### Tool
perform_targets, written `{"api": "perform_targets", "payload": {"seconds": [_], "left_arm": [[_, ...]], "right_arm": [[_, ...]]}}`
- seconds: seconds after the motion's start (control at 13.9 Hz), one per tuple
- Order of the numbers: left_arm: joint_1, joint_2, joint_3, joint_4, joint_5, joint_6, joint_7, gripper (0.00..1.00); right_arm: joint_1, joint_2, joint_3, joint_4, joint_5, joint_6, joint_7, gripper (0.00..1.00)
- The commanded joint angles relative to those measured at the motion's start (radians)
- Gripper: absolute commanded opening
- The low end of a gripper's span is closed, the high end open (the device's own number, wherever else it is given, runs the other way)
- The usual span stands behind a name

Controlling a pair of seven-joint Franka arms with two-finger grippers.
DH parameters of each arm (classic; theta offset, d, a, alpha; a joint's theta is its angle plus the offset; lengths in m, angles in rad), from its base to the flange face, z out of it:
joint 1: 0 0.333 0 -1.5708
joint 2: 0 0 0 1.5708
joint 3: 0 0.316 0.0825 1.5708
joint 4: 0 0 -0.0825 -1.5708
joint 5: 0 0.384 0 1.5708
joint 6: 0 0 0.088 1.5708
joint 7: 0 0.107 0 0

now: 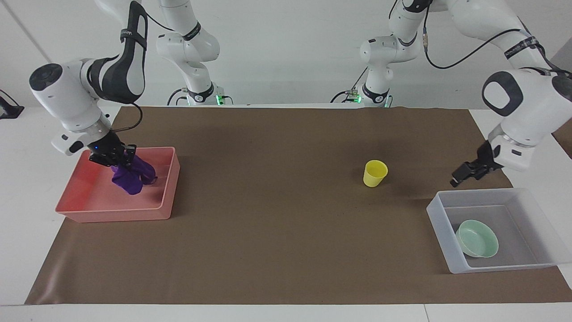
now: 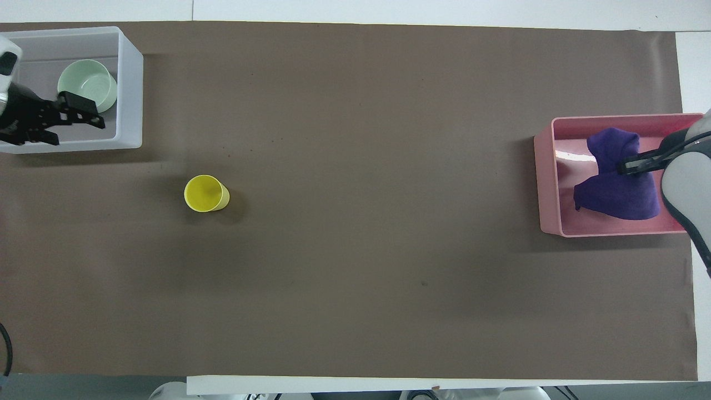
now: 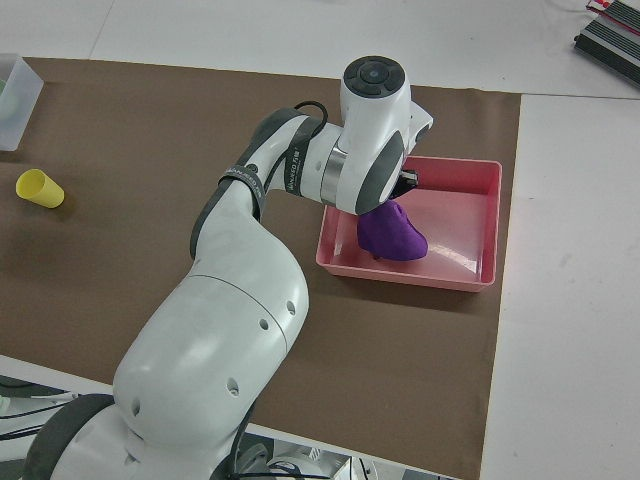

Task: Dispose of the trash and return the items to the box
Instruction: 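Reach the left gripper to the yellow cup and grasp it, then carry the yellow cup with the left gripper into the clear box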

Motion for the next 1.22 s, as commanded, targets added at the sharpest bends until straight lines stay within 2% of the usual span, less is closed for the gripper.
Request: {"api": "perform_targets", "payload": {"seconds": [0.0,0.07,0.14,0.22,0.29,0.5,0.65,0.72,0.79,1.01,1.15], "left_arm": [[-0.114,-0.123,0.01,-0.245,0.014,0.093,-0.095,1.0],[-0.126,-0.135,0.007,-0.286,0.014,0.154,-0.107,1.0],[-0.14,-0.151,0.007,-0.326,0.012,0.199,-0.117,1.0],[-0.16,-0.158,0.007,-0.35,0.012,0.222,-0.136,1.0],[-0.18,-0.155,0.007,-0.369,0.012,0.242,-0.158,1.0],[-0.209,-0.16,0.005,-0.483,0.012,0.361,-0.161,1.0],[-0.217,-0.172,0.005,-0.511,0.012,0.368,-0.161,0.99],[-0.217,-0.174,0.007,-0.514,0.012,0.369,-0.181,0.6],[-0.218,-0.175,0.007,-0.514,0.012,0.371,-0.237,0.01],[-0.217,-0.166,0.007,-0.509,0.012,0.426,-0.245,0.0],[-0.217,-0.168,0.007,-0.512,0.012,0.426,-0.244,0.0]], "right_arm": [[-0.003,0.032,0.006,-0.025,-0.009,0.063,-0.014,0.25],[-0.002,0.032,0.009,-0.024,-0.009,0.06,-0.015,0.44],[-0.002,0.032,0.015,-0.019,-0.007,0.052,-0.012,0.75],[-0.002,0.033,0.017,-0.014,0.0,0.048,-0.003,0.94],[0.004,0.029,0.023,-0.005,0.007,0.04,-0.003,1.0],[0.072,0.018,0.026,0.12,0.007,-0.129,0.084,1.0],[0.127,-0.002,0.026,0.2,0.007,-0.252,0.213,1.0],[0.142,-0.009,0.027,0.222,0.007,-0.289,0.247,1.0],[0.147,-0.022,0.027,0.251,0.007,-0.346,0.261,1.0],[0.147,-0.052,0.027,0.343,-0.001,-0.507,0.259,1.0],[0.149,-0.107,0.03,0.36,-0.01,-0.59,0.261,1.0]]}}
